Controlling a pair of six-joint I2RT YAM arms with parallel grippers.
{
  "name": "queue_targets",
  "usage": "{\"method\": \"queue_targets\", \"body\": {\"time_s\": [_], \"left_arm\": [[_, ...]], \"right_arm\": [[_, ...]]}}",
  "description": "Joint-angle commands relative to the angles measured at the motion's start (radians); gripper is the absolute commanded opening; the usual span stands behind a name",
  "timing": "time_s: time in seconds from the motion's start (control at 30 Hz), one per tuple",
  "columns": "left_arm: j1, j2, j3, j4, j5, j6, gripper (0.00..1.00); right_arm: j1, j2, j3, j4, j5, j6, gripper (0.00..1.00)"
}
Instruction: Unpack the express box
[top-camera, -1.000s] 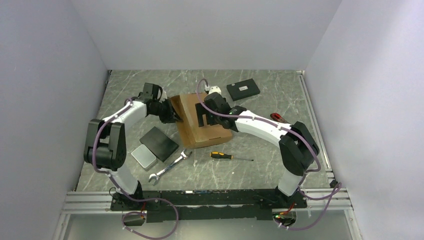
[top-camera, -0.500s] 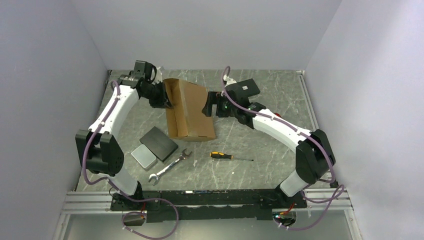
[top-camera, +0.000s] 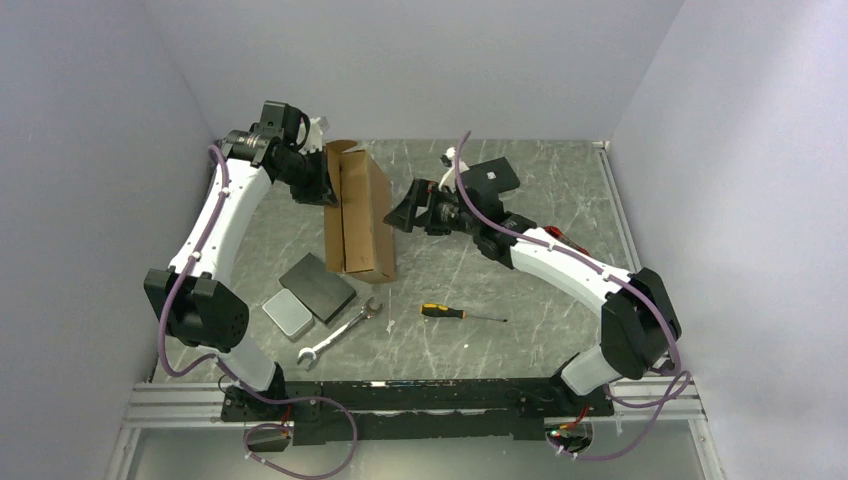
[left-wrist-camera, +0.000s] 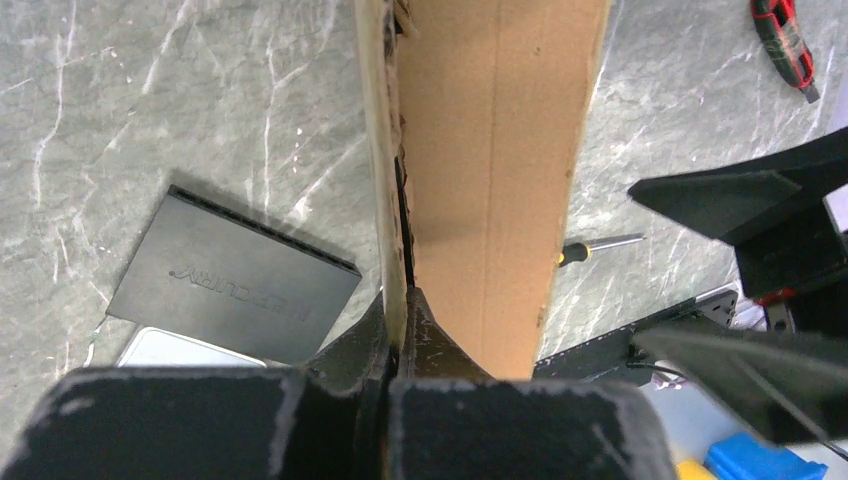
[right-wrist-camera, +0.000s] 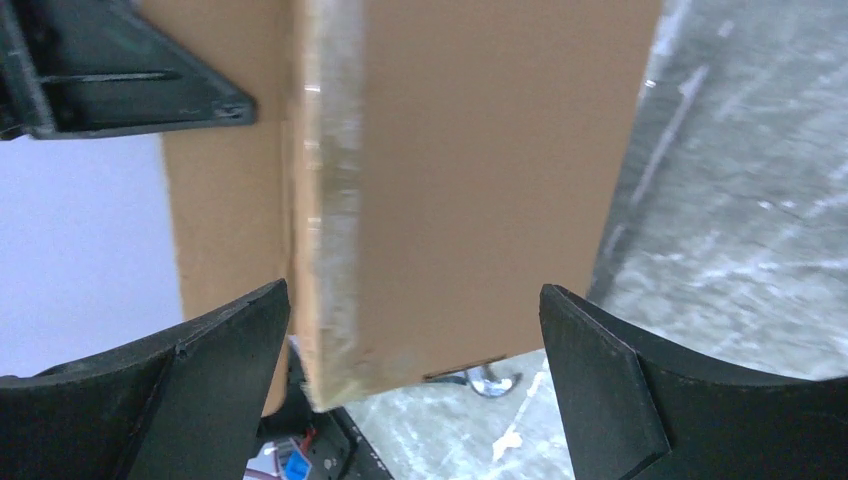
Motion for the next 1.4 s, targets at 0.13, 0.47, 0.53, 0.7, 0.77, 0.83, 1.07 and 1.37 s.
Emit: {"method": "queue_targets", "body": {"time_s": [0.13, 0.47, 0.53, 0.7, 0.77, 0.83, 1.07, 1.37], "left_arm": [[-0.031, 0.016, 0.061, -0.001, -0.003, 0.016, 0.00], [-0.043, 0.022, 0.078, 0.010, 0.004, 0.015, 0.00], [-0.045, 0.026, 0.081, 0.012, 0.006, 0.018, 0.00], [-0.049, 0.035, 0.096, 0.011, 0.003, 0.026, 0.00], [-0.050, 0.038, 0.100, 0.012, 0.003, 0.029, 0.00], [-0.050, 0.040, 0.103, 0.015, 0.001, 0.031, 0.00], [-0.050, 0.067, 0.126, 0.021, -0.005, 0.035, 0.00], [-0.051, 0.140, 0.198, 0.008, -0.018, 0.041, 0.00]], "right_arm": [[0.104, 0.042, 0.201, -0.085, 0.144, -0.077, 1.00], [0.054, 0.133, 0.158, 0.019, 0.063, 0.038, 0.63], [0.043, 0.147, 0.154, 0.016, 0.053, 0.042, 0.61], [0.004, 0.136, 0.081, 0.056, 0.049, 0.092, 0.59], [-0.013, 0.137, 0.060, 0.069, 0.034, 0.108, 0.56], [-0.027, 0.139, 0.044, 0.073, 0.029, 0.118, 0.55], [-0.059, 0.130, -0.021, 0.099, 0.025, 0.132, 0.54], [-0.104, 0.062, -0.132, 0.113, 0.067, 0.125, 0.54]]}}
